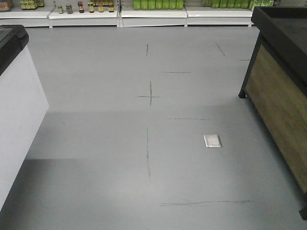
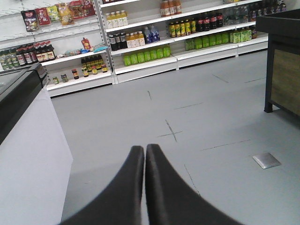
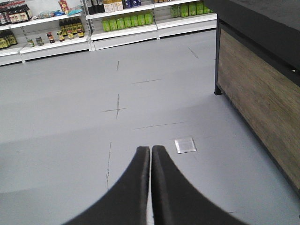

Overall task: Pick three apples into basket with both arms
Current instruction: 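Drive the base forward along the aisle toward the produce tables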

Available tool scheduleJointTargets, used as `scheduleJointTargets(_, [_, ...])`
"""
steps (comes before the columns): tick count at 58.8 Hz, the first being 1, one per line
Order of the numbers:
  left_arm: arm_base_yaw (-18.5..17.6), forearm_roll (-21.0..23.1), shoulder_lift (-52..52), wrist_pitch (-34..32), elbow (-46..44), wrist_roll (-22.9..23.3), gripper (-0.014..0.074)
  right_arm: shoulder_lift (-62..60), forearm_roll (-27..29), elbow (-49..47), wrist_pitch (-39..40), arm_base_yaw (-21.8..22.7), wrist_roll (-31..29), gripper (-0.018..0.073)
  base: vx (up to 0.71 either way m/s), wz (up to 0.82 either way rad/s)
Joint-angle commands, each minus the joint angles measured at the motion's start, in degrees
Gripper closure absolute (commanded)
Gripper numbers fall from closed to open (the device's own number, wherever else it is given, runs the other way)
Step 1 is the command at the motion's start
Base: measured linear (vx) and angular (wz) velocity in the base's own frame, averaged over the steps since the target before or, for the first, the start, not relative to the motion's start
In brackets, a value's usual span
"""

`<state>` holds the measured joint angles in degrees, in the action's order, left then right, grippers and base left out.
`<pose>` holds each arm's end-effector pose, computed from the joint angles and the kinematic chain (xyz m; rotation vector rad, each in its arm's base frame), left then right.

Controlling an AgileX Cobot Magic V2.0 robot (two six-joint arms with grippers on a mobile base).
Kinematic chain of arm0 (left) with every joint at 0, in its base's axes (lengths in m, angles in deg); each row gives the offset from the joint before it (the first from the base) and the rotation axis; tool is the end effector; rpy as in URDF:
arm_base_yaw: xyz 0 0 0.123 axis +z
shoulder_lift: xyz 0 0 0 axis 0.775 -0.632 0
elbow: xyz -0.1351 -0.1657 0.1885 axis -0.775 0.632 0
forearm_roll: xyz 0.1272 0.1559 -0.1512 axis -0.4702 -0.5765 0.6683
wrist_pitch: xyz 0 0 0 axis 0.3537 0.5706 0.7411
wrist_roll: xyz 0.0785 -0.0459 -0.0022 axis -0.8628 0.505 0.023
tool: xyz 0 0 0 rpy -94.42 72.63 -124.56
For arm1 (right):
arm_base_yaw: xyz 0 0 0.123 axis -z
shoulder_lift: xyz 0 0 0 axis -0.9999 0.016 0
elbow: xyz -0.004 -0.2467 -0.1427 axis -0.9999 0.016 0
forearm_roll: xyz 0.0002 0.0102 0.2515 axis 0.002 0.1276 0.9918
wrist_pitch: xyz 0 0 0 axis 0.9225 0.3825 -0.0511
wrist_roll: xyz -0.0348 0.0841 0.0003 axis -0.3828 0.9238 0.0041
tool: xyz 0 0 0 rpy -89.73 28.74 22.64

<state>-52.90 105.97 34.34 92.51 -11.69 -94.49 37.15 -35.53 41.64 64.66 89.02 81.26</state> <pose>0.0558 -0.0078 0.1895 0.2028 1.6497 0.0356 0.0539 -0.0059 0.1749 0.1361 1.8118 0.0125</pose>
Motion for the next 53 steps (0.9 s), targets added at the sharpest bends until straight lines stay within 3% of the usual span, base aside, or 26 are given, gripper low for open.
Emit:
scheduleJointTargets(1, [-0.5,0.7,0.8,-3.7,-1.5,0.3,0.0594,-0.1,-1.0,0.5,4.2,0.2,0.0,0.0564,0.0,0.0])
scheduleJointTargets(53, [-0.5,0.7,0.8,-3.7,-1.5,0.3,0.0594,-0.1,-1.0,0.5,4.2,0.2,0.0,0.0564,0.0,0.0])
